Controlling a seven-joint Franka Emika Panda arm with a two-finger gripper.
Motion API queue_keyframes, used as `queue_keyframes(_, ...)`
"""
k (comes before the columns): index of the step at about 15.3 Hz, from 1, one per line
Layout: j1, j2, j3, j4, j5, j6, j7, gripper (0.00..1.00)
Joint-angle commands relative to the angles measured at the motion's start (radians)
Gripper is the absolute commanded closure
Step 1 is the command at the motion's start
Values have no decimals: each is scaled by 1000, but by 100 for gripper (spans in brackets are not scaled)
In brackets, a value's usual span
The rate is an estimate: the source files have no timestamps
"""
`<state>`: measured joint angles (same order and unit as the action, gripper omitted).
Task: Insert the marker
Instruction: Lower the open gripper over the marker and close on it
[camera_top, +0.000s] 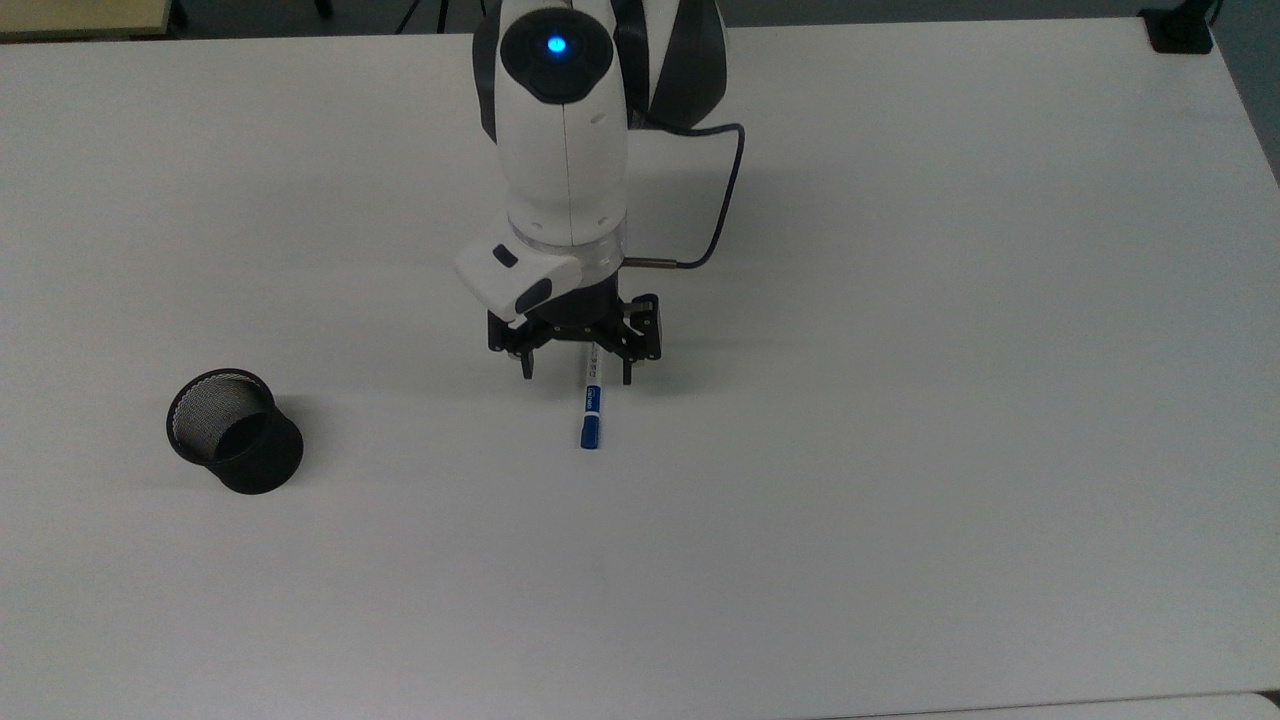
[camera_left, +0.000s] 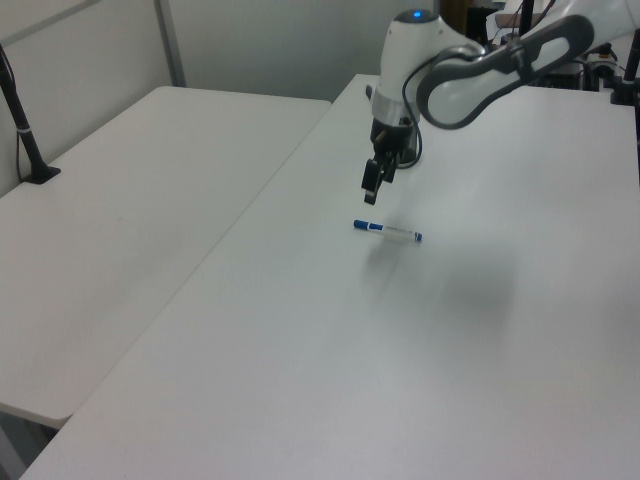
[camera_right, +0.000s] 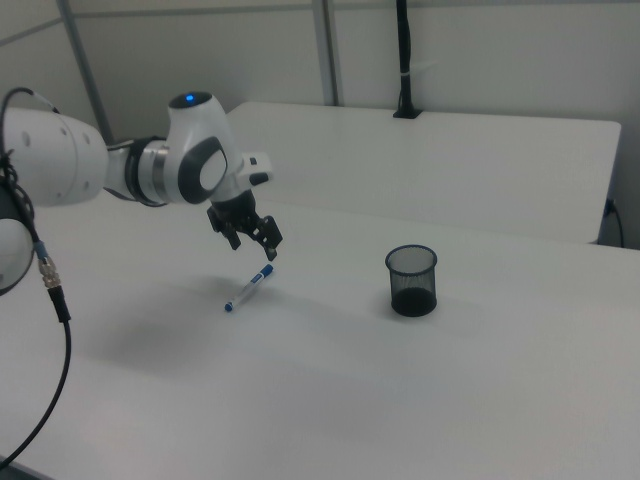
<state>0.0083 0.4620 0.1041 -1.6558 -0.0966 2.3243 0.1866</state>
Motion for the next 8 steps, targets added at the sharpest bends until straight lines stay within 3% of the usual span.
queue_keyframes(1, 27, 61, -6, 27, -14, 73, 13, 18)
queue_keyframes(4, 42, 96, -6, 27, -73, 112, 66, 37)
queue_keyframes(8, 44, 129, -6, 28, -164, 159, 149, 50)
